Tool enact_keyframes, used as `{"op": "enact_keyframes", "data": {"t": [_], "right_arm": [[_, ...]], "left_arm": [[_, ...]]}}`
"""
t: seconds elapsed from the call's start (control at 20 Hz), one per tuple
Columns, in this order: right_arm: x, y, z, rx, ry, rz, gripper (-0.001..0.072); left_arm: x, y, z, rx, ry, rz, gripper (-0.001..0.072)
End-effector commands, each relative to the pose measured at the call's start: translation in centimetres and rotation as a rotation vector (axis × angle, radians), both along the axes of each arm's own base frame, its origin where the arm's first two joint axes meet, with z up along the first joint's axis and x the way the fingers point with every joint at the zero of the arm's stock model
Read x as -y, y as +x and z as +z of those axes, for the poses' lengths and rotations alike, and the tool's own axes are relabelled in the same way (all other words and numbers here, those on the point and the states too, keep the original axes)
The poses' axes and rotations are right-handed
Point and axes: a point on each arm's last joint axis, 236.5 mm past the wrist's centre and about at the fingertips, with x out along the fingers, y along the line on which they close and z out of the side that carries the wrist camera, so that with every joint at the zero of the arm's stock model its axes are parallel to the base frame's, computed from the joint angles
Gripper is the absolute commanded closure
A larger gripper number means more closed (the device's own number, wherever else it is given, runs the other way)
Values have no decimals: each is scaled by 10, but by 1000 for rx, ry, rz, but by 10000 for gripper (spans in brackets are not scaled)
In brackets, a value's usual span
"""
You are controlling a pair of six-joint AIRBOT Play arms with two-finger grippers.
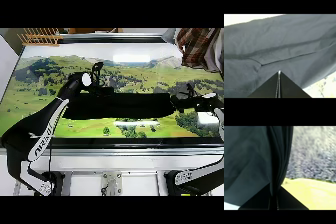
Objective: Fold the clothes and pants, and hang the long-sleeved shirts on hangers.
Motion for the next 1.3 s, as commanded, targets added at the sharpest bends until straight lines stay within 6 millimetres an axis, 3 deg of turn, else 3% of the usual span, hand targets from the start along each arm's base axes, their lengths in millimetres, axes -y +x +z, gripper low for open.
{"op": "enact_keyframes", "data": {"t": [0.0, 0.15, 0.25, 0.4, 0.5, 0.6, 0.8, 0.95, 1.15, 1.25], "right_arm": [[19, -7, 39, -24, -130, 53, 704], [28, -7, 97, -8, -263, 140, 704], [21, -2, 138, 31, -339, 180, 704], [-1, 7, 190, 82, -416, 214, 704], [-22, 12, 212, 115, -441, 232, 704], [-46, 15, 227, 147, -442, 264, 704], [-88, 15, 242, 196, -439, 332, 704], [-111, 14, 249, 224, -436, 374, 704], [-134, 13, 262, 253, -422, 380, 704], [-147, 12, 268, 266, -404, 384, 704]], "left_arm": [[31, -6, -25, -62, -45, -18, 697], [72, -6, -42, -100, -93, -61, 697], [95, -6, -55, -106, -98, -96, 697], [123, -13, -71, -123, -91, -156, 697], [138, -17, -77, -128, -90, -191, 697], [149, -20, -80, -122, -93, -207, 697], [145, -32, -98, -159, -70, -209, 697], [145, -34, -98, -164, -67, -211, 697], [141, -17, -74, -125, -88, -203, 697], [128, 0, -54, -82, -93, -177, 697]]}}
